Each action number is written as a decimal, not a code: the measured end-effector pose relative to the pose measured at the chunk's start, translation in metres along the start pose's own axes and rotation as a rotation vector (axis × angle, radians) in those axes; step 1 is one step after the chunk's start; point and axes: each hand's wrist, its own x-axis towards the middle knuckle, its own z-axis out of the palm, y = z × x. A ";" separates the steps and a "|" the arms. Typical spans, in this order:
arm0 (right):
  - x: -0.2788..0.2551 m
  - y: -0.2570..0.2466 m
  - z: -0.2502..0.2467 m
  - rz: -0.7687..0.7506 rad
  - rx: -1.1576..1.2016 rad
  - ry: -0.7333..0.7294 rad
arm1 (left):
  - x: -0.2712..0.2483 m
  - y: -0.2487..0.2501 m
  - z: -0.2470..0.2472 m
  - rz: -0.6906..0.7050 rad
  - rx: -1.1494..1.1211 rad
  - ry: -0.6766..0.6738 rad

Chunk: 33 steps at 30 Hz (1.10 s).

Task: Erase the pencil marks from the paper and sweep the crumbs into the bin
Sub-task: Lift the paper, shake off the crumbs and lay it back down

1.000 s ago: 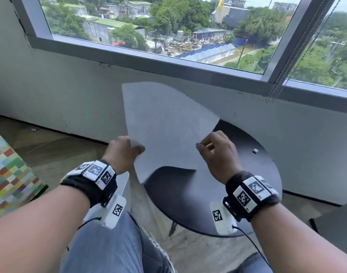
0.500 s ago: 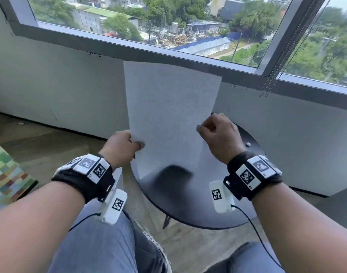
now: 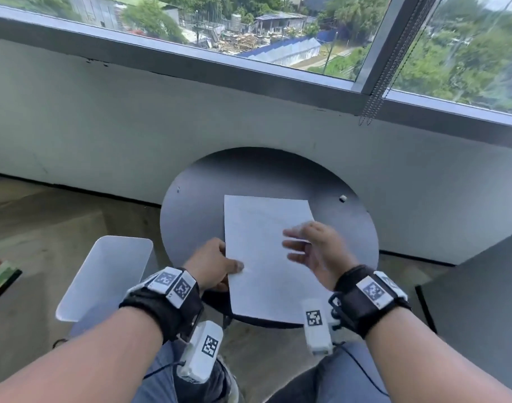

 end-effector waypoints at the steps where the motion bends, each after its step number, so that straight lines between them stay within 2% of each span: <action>1: -0.007 0.015 0.009 0.119 0.182 -0.155 | 0.001 -0.001 0.001 0.009 0.029 -0.004; 3: -0.011 0.039 0.021 0.271 0.272 -0.380 | 0.000 -0.003 0.000 0.045 0.144 -0.013; 4: -0.006 0.047 0.022 0.302 0.277 -0.433 | 0.000 -0.003 -0.002 0.060 0.217 -0.019; 5: 0.001 0.049 0.020 0.325 0.311 -0.428 | -0.002 -0.003 -0.003 0.066 0.275 -0.026; 7: 0.024 0.047 0.009 0.318 0.403 -0.258 | -0.004 -0.002 -0.006 0.058 0.341 -0.035; 10: 0.059 0.026 -0.017 0.106 0.510 0.180 | -0.007 0.001 -0.009 0.037 0.335 -0.034; 11: 0.064 0.018 -0.022 0.042 0.503 0.276 | -0.008 0.002 -0.010 0.037 0.341 -0.038; 12: 0.065 0.010 -0.022 0.019 0.499 0.301 | -0.009 0.004 -0.010 0.043 0.339 -0.039; 13: 0.062 0.006 -0.015 0.026 0.502 0.250 | -0.011 0.005 -0.010 0.048 0.326 -0.041; 14: 0.057 0.005 -0.003 0.057 0.490 0.130 | -0.012 0.006 -0.010 0.053 0.320 -0.042; 17: 0.035 0.016 0.049 0.196 0.315 -0.350 | -0.015 0.005 -0.010 0.058 0.351 -0.045; 18: 0.035 0.022 0.062 0.234 0.272 -0.437 | -0.017 0.003 -0.010 0.056 0.364 -0.049; 19: 0.039 0.027 0.071 0.259 0.255 -0.450 | -0.018 0.000 -0.010 0.052 0.384 -0.049; 20: 0.046 0.030 0.073 0.272 0.271 -0.408 | -0.020 -0.002 -0.012 0.049 0.404 -0.047; 22: 0.068 0.030 0.065 0.257 0.356 -0.233 | -0.023 -0.007 -0.017 0.047 0.406 -0.037; 26: 0.102 0.005 0.014 0.093 0.425 0.184 | -0.027 -0.012 -0.027 0.040 0.388 -0.018; 28: 0.101 -0.009 -0.010 0.040 0.367 0.311 | -0.028 -0.013 -0.030 0.035 0.372 -0.009; 30: 0.084 -0.012 -0.019 0.035 0.333 0.255 | -0.028 -0.012 -0.032 0.030 0.353 0.010; 33: 0.034 0.010 -0.006 0.174 0.289 -0.135 | -0.029 -0.014 -0.034 0.029 0.345 0.032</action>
